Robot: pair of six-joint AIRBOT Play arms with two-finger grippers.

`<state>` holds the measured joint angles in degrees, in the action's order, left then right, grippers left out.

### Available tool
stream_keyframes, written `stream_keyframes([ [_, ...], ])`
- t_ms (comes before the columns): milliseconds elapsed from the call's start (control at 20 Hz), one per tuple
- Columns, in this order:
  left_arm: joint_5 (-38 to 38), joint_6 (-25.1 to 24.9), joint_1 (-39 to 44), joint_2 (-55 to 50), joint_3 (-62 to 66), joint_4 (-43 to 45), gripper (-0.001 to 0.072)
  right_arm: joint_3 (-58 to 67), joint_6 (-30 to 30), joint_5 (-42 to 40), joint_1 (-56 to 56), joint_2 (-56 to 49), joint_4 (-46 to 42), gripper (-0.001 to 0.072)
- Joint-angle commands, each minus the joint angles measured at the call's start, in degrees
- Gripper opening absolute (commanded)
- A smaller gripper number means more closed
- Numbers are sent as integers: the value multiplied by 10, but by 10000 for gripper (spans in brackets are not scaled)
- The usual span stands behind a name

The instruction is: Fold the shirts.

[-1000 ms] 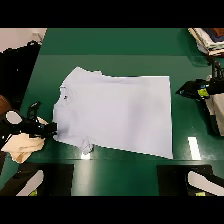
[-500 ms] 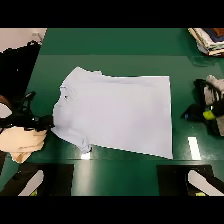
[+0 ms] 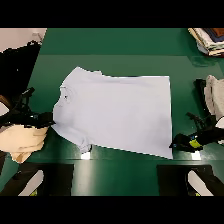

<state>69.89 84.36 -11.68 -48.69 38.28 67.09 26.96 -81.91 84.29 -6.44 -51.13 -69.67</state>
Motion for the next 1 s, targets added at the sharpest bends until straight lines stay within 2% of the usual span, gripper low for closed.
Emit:
stream_keyframes([
  [0,5,-8,0,0,1,-2,23,-5,-19,3,24,-11,-10,447],
  [200,4,-8,0,0,1,-3,23,-5,-29,-3,59,-65,-8,446],
  [350,5,-8,0,0,1,-3,23,-5,-34,-17,101,-92,-3,402],
  [500,5,-8,0,0,1,-3,23,-5,-34,-23,128,-104,-4,203],
  [550,5,-8,0,0,1,-3,23,-5,-33,-29,132,-101,-4,92],
  [600,6,-8,0,0,1,-3,23,-5,-34,-36,132,-92,-4,16],
  [800,13,-10,0,1,25,-16,22,28,-34,-45,114,-15,-4,15],
  [950,32,-10,0,1,130,-30,22,139,-34,-59,81,44,-4,15],
])
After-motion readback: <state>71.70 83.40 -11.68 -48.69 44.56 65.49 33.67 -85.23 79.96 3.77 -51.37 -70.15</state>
